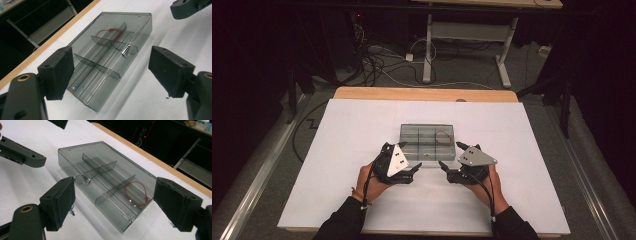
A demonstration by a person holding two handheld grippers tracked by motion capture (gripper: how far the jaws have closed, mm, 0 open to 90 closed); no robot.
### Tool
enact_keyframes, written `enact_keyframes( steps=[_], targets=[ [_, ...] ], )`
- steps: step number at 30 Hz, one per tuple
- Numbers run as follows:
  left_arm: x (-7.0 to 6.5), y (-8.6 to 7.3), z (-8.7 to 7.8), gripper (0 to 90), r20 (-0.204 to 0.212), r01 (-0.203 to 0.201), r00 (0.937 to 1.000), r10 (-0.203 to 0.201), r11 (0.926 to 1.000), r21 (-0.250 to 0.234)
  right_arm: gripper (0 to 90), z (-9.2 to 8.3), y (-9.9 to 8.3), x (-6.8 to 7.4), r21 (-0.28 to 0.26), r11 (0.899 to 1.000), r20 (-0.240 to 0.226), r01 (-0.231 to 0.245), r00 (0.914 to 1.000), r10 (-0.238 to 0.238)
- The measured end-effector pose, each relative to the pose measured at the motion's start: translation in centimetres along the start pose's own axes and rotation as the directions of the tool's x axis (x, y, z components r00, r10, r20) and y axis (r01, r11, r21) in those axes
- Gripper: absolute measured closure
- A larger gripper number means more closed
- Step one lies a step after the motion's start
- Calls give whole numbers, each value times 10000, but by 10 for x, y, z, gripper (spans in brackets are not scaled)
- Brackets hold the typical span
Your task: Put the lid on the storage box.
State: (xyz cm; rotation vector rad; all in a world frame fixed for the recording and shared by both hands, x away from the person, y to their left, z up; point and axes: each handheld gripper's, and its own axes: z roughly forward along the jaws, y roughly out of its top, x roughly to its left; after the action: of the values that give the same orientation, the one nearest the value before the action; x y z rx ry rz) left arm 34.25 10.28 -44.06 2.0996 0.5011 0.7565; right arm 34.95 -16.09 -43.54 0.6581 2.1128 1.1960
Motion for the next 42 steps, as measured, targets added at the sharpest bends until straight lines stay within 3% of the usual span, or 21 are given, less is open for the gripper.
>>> enact_keyframes(
  steps=[22,42],
  targets=[
    [-16,5,-17,201,229,-335,9992,341,9991,-252,198,-22,4,10,51,9989,-151,473,9988,-472],
    [-21,-7,-42,200,133,-419,9990,422,9989,-210,191,-40,0,15,52,9976,-246,688,9973,-686]
  ],
)
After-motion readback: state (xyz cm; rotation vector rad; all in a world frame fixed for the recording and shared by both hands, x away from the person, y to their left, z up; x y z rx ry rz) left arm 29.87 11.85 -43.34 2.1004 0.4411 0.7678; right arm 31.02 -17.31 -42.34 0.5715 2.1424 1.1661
